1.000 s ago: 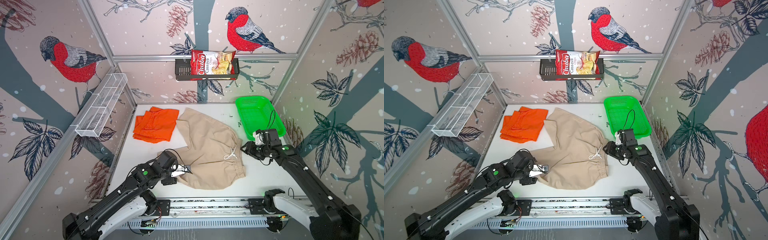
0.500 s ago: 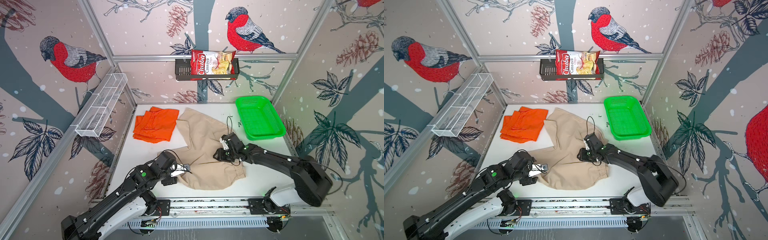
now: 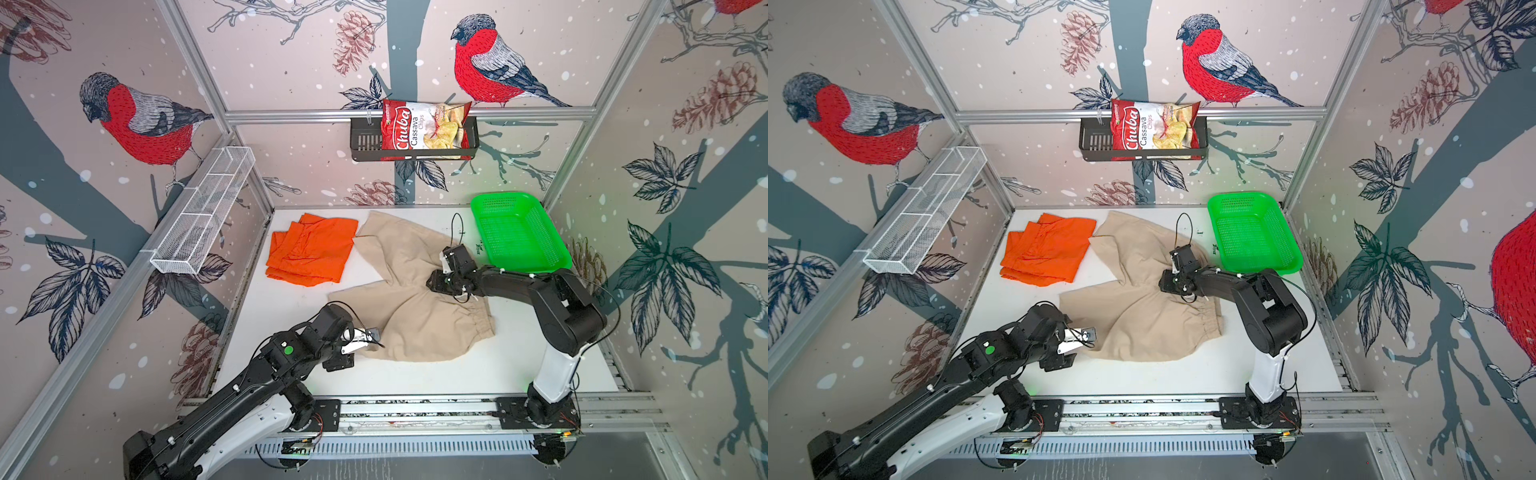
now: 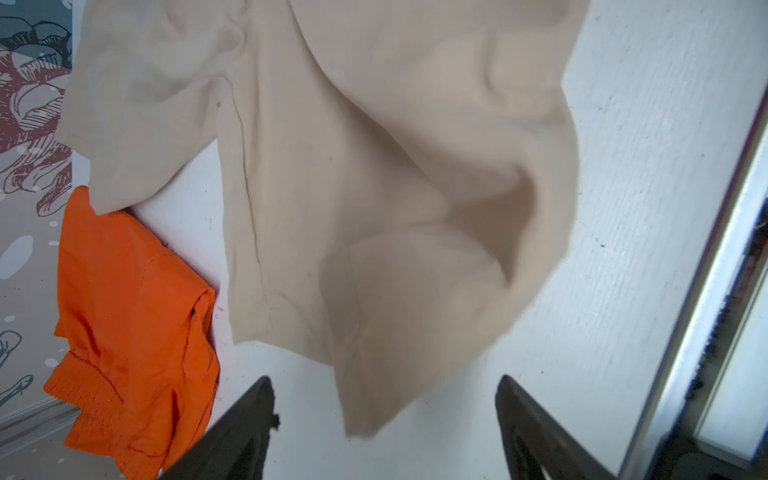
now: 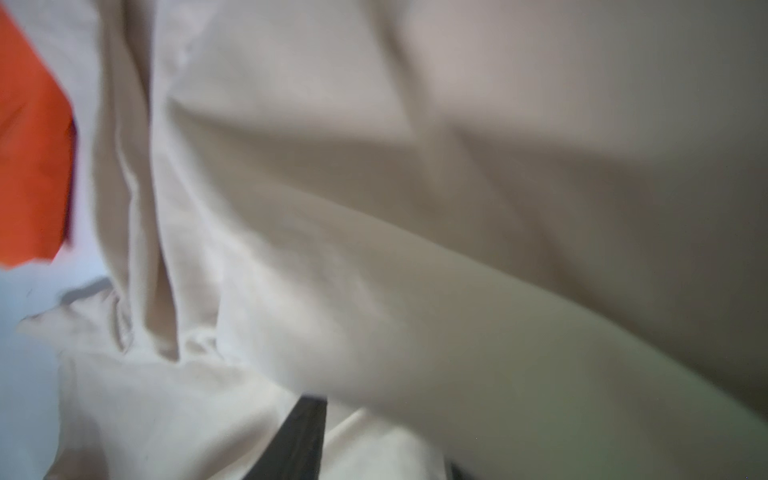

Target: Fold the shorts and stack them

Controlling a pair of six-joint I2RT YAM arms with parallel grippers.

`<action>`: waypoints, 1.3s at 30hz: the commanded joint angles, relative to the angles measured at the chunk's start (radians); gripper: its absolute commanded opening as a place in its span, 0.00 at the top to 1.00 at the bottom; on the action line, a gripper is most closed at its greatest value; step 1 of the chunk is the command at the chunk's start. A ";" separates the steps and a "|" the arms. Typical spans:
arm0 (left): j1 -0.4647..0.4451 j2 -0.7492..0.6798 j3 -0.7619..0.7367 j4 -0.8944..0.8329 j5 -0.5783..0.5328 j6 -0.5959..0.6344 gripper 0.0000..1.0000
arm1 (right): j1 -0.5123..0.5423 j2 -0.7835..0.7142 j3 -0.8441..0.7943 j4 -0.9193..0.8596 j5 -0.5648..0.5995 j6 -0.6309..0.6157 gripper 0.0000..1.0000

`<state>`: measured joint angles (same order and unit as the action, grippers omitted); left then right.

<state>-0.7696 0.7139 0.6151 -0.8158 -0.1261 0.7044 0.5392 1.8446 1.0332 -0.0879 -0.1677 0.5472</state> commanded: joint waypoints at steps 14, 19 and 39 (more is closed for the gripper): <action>0.144 0.088 0.132 0.196 -0.131 -0.315 0.15 | 0.314 -0.317 -0.074 0.068 -0.043 -0.075 0.56; 0.169 0.264 0.291 0.151 -0.094 -0.471 0.18 | 0.344 -0.331 -0.212 0.204 -0.065 0.020 0.57; 0.487 0.393 0.034 0.561 0.186 -1.296 0.29 | 0.213 -0.316 -0.385 0.393 -0.152 0.119 0.56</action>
<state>-0.3229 1.1233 0.7090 -0.4118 -0.0166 -0.4385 0.7559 1.5196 0.6353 0.2615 -0.3176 0.6613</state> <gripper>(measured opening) 0.729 0.438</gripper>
